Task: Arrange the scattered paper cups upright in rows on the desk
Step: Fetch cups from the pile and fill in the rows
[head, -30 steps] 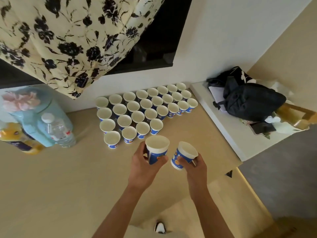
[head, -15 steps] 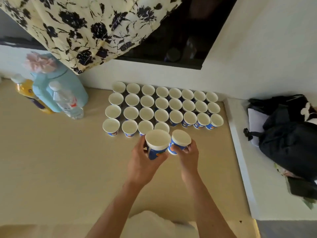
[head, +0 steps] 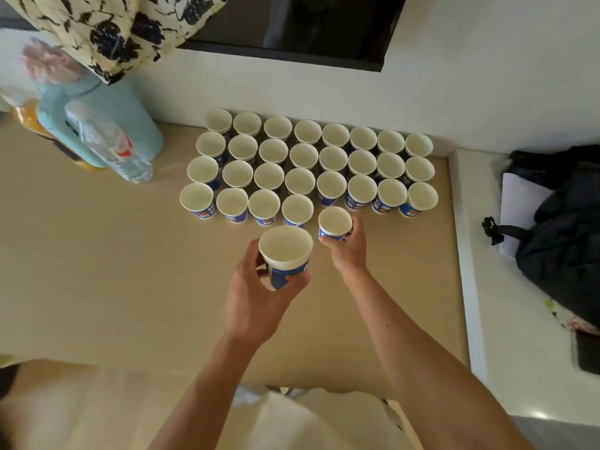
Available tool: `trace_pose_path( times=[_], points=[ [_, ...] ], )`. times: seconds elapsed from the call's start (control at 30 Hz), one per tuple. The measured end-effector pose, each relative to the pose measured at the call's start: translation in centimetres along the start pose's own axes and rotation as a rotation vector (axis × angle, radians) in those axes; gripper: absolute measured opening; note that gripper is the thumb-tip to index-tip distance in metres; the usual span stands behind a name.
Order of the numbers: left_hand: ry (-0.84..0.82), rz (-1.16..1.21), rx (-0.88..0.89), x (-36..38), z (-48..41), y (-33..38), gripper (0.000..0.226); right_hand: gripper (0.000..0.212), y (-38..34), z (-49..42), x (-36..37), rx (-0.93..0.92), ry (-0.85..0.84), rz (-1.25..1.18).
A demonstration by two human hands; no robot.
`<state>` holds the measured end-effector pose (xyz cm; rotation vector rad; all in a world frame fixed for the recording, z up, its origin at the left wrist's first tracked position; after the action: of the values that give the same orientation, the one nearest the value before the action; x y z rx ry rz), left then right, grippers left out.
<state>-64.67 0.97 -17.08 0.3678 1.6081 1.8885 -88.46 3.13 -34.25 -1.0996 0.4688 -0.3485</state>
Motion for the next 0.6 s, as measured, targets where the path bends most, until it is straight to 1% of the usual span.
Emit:
trace_pose_path(
  times=[0.17,0.33,0.47,0.6],
  points=[
    [0.017,0.005,0.009,0.4,0.2,0.6,0.049,0.061,1.2,-1.7,0.4,0.005,-0.031,0.007],
    [0.016,-0.01,0.009,1.1,-0.4,0.8,0.052,0.065,1.1,-3.2,0.5,-0.03,-0.037,0.031],
    [0.012,-0.013,0.01,1.6,-0.7,1.1,0.052,0.063,0.5,-3.6,0.6,-0.055,-0.05,0.043],
    [-0.004,-0.025,-0.002,1.9,-0.8,1.2,0.053,0.065,0.4,-4.0,0.8,-0.063,-0.064,0.037]
  ],
)
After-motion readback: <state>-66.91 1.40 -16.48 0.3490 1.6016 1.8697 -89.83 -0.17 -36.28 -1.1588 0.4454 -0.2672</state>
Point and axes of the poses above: each hand's wrist, its own z-axis away from the middle knuckle, its own x-axis out of the palm, y = z × x, the point moved 8 cm from there along -z, towards the middle knuckle, and after that the axes turned 15 degrees about -y, right-handed, at the moved point
